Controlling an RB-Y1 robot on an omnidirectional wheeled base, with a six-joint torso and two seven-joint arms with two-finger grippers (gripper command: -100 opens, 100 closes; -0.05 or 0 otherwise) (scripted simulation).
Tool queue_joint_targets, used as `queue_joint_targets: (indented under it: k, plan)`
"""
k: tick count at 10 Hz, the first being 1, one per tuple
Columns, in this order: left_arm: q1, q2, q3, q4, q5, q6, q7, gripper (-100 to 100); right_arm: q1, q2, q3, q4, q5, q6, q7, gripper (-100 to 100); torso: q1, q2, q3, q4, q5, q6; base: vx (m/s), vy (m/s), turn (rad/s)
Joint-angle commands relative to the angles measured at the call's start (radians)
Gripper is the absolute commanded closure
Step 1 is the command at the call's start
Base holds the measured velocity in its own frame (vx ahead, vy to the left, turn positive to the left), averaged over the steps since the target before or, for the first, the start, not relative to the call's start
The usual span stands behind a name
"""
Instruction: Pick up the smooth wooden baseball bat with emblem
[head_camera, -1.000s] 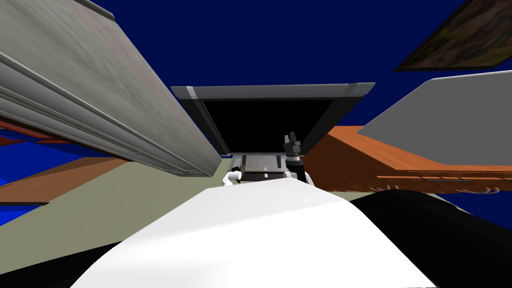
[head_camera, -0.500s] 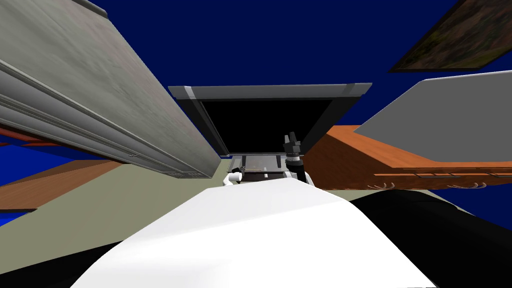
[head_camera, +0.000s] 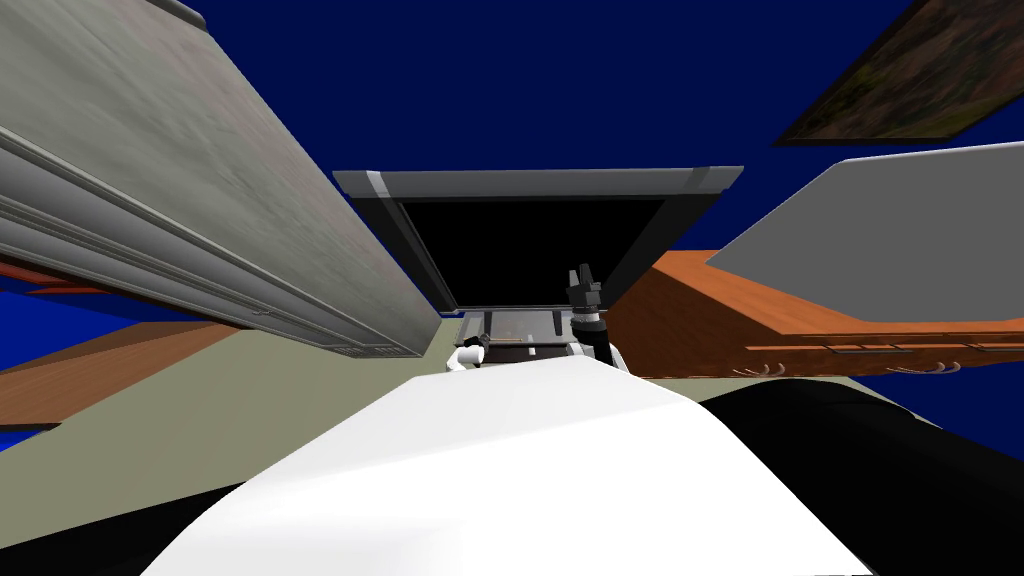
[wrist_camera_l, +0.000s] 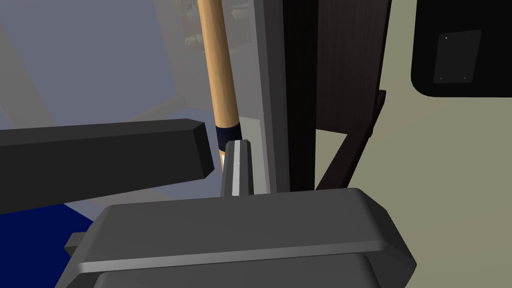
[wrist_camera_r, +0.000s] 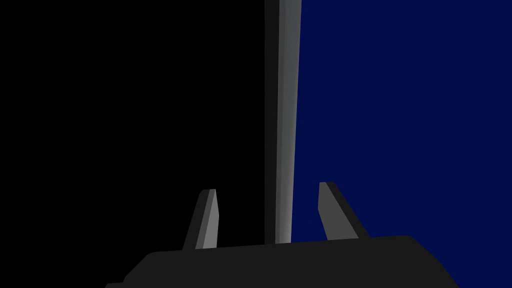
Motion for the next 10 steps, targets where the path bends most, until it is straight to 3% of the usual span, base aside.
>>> queue_joint_targets:
  k: [1,2,3,4,7,8,10]
  plan:
    - [0.000,0.000,0.000,0.000,0.000,0.000,0.000,100,0.000,0.000,0.000,0.000,0.000,0.000,0.000,0,0.000,0.000,0.000,0.000,0.000,0.000,0.000,0.000,0.000]
    - [0.000,0.000,0.000,0.000,0.000,0.000,0.000,100,0.000,0.000,0.000,0.000,0.000,0.000,0.000,0,0.000,0.000,0.000,0.000,0.000,0.000,0.000,0.000,0.000]
    - [0.000,0.000,0.000,0.000,0.000,0.000,0.000,0,0.000,0.000,0.000,0.000,0.000,0.000,0.000,0,0.000,0.000,0.000,0.000,0.000,0.000,0.000,0.000,0.000]
    - [-0.001,0.029,0.001,-0.002,0.000,0.005,0.001,-100,0.000,0.000,0.000,0.000,0.000,0.000,0.000,0,0.000,0.000,0.000,0.000,0.000,0.000,-0.001,-0.009,-0.006]
    - [-0.008,0.098,0.009,-0.014,-0.002,0.036,0.007,-100,0.000,0.000,0.000,0.000,0.000,0.000,0.000,0,-0.002,0.000,0.000,0.000,0.000,0.000,-0.003,-0.036,-0.009]
    - [-0.015,0.109,0.020,-0.024,-0.006,0.071,0.014,-100,0.000,0.000,0.000,0.000,0.000,0.000,0.000,0,-0.003,0.000,0.000,0.000,-0.001,0.000,-0.007,-0.100,-0.035]
    - [-0.026,0.094,0.037,-0.031,-0.012,0.118,0.026,-100,0.000,0.000,0.000,0.000,0.000,0.000,0.000,0,-0.010,0.001,0.000,0.000,-0.002,0.000,-0.012,-0.163,-0.026]
